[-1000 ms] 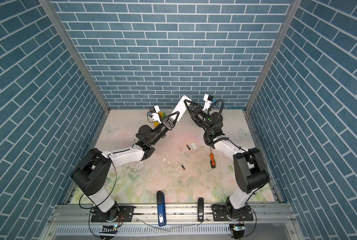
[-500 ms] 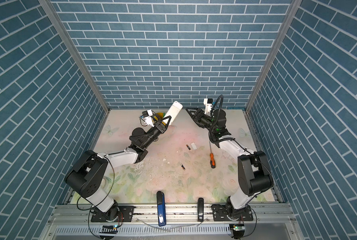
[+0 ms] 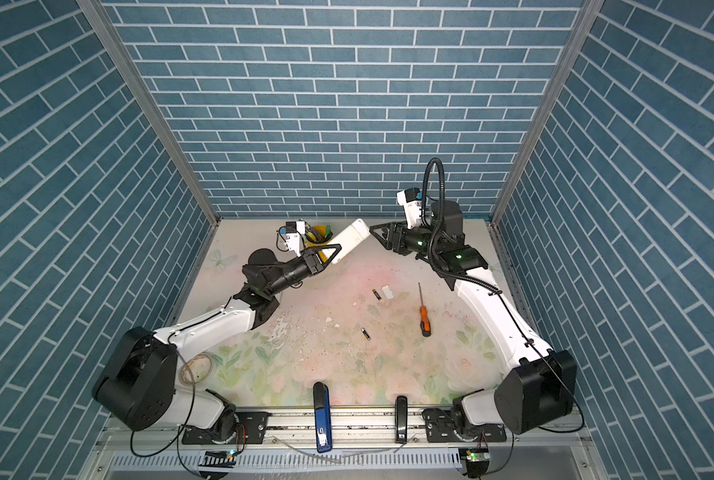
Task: Unload the batteries from the remote control
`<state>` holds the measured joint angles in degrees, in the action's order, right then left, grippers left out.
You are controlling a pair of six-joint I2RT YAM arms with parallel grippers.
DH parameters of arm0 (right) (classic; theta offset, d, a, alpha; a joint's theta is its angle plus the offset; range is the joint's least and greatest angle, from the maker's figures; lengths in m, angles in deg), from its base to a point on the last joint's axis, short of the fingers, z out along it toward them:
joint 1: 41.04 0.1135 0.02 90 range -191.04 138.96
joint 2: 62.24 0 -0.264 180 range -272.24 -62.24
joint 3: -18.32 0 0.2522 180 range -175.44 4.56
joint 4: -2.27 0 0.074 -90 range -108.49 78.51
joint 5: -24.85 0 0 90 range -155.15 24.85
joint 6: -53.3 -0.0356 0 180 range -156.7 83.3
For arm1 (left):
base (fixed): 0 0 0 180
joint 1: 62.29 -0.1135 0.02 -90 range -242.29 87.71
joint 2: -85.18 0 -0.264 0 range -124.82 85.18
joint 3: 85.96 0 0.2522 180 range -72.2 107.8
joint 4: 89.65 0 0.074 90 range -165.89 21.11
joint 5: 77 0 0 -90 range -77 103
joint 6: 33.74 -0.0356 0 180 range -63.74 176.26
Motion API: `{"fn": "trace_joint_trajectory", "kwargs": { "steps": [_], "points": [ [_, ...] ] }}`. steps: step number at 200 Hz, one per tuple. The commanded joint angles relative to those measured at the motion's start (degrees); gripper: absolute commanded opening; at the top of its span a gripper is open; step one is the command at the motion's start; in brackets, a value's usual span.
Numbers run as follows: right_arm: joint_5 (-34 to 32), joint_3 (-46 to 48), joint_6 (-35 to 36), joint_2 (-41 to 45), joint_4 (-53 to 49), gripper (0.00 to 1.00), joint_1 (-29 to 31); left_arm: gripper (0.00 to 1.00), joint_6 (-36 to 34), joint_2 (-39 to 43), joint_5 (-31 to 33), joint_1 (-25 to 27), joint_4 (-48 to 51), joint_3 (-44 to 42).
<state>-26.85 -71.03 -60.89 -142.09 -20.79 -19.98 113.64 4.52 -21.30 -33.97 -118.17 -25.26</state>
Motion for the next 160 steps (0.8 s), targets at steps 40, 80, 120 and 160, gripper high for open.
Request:
{"fn": "trace_joint_trajectory", "kwargs": {
  "steps": [40,80,120,160],
  "points": [
    [7.1,-2.6,5.3,-3.8,-6.4,0.53,0.0,0.00,-8.5,8.5,-9.1,-1.2,18.2,-0.6],
    [8.0,-1.1,4.1,-3.3,-4.6,0.52,0.1,0.00,-8.1,7.6,-9.4,-1.3,16.7,-1.1],
    [10.2,0.3,2.9,-3.3,-3.4,0.49,0.2,0.00,-6.4,5.9,-10.0,-1.4,12.7,-1.6],
    [10.8,2.2,3.3,-3.7,-3.9,0.47,1.2,0.00,-4.5,4.7,-11.0,-1.4,9.3,-1.8]
  ]
}}
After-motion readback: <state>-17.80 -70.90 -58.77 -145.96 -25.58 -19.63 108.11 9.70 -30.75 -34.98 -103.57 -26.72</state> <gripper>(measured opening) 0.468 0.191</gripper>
